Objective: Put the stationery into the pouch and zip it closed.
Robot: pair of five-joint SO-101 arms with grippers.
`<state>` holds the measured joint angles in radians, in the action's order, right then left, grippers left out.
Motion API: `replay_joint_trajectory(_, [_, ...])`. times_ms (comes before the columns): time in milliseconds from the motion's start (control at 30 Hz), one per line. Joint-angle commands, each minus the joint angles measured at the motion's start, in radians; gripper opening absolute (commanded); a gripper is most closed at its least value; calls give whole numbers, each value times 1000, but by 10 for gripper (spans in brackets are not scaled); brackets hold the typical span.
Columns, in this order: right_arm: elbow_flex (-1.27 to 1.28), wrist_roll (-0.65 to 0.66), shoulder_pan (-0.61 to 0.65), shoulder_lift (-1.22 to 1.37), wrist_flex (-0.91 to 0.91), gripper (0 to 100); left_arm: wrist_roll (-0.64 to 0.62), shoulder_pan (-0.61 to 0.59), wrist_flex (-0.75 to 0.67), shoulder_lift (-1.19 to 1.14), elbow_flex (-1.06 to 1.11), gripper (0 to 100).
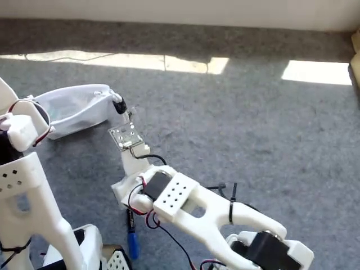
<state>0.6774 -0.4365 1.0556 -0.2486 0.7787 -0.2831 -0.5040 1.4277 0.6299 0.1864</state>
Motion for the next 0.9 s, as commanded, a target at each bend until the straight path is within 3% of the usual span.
replay_joint_trajectory(0, [-108, -25, 12, 59, -25, 156, -9, -19, -31, 44, -15, 8])
replay_joint_trajectory(367, [-248, -26, 2, 328, -24, 156, -9, -19, -31, 45, 1, 8])
replay_joint_trajectory(633, [-269, -23, 1, 386, -21, 155, -8, -18, -57, 47, 35, 8])
replay_joint_trajectory(867, [-265, 12, 1, 387, -22, 19, -6, -18, -55, 47, 35, 8])
